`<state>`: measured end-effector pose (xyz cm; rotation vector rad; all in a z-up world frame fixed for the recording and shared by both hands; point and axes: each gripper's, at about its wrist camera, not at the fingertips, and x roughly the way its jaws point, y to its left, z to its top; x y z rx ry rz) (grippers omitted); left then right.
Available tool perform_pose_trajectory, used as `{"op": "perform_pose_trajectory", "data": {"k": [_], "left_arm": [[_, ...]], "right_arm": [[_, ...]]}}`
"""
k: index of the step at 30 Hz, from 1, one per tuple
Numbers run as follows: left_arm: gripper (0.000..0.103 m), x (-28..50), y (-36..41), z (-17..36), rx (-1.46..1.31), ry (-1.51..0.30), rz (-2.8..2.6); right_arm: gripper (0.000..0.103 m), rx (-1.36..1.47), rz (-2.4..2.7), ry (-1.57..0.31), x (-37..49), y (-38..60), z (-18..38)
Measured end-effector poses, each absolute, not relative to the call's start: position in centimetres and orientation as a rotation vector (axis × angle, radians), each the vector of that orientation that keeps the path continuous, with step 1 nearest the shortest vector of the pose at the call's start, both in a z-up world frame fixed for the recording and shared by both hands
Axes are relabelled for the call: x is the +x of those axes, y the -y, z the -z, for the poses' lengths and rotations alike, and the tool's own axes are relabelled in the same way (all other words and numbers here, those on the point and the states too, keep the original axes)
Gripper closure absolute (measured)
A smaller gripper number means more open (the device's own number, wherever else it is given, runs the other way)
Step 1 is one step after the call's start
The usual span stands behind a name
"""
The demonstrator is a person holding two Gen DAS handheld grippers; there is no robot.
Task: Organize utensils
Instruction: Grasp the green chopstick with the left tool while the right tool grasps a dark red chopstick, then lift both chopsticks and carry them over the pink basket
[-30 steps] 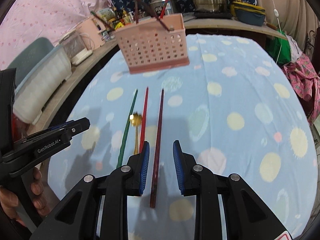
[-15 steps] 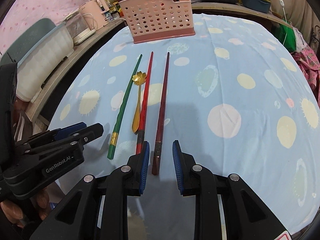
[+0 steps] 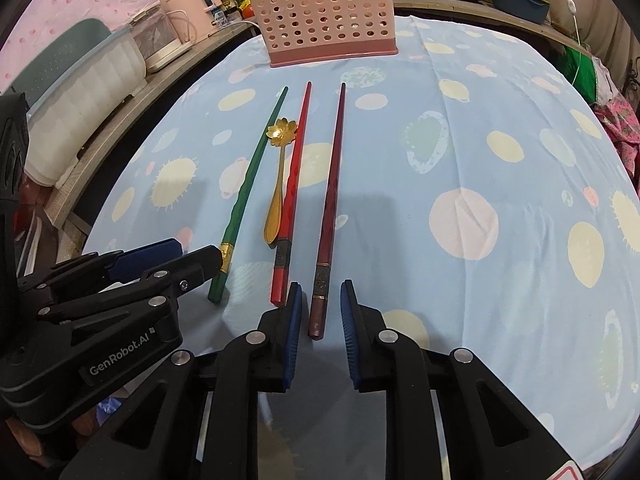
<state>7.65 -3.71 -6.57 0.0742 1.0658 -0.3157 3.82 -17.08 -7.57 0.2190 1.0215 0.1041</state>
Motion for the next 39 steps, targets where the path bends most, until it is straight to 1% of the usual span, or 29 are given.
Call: {"op": "perform_pose_trajectory", "data": {"k": [4, 7, 14, 21, 22, 24, 25, 27, 29, 32, 39], "left_arm": [[0.065, 7.68, 3.81, 6.78, 0.077, -1.072, 0.317], [0.061, 7.7, 3.83, 6.87, 0.079, -1.073, 0.315], [0.059, 7.67, 4.02, 6.98, 0.085, -1.073, 0.313], [0.061, 7.75, 4.1, 7.2, 0.093, -1.066, 0.309], [0.063, 7.74, 4.1, 7.19, 0.094, -1.063, 0.31], [0.073, 7.7, 4.15, 7.18, 0.094, -1.061, 0.317], [0.075, 7.69, 4.14, 7.18, 0.092, -1.06, 0.322], [0.085, 7.71, 4.17, 7.18, 0.091, -1.061, 0.33], [0.09, 7.71, 4.21, 7.19, 0.089, -1.062, 0.339], [0.095, 7.72, 4.26, 7.16, 0.084, -1.064, 0.346], [0.095, 7.62, 4.05, 6.96, 0.069, -1.063, 0.35]], "right_arm": [[0.09, 0.2, -0.095, -1.018, 3.92, 17.05, 7.71], [0.095, 0.199, -0.087, -1.017, 3.85, 17.21, 7.81], [0.096, 0.213, -0.084, -1.015, 3.84, 17.51, 7.86], [0.096, 0.224, -0.086, -1.015, 3.76, 17.71, 7.88], [0.096, 0.225, -0.086, -1.014, 3.77, 17.72, 7.87], [0.096, 0.225, -0.085, -1.014, 3.75, 17.68, 7.9], [0.096, 0.227, -0.086, -1.014, 3.75, 17.73, 7.89], [0.096, 0.226, -0.086, -1.014, 3.73, 17.71, 7.88], [0.096, 0.225, -0.085, -1.014, 3.72, 17.73, 7.87], [0.096, 0.226, -0.085, -1.014, 3.7, 17.78, 7.85], [0.096, 0.233, -0.086, -1.008, 3.49, 17.93, 7.58]]}}
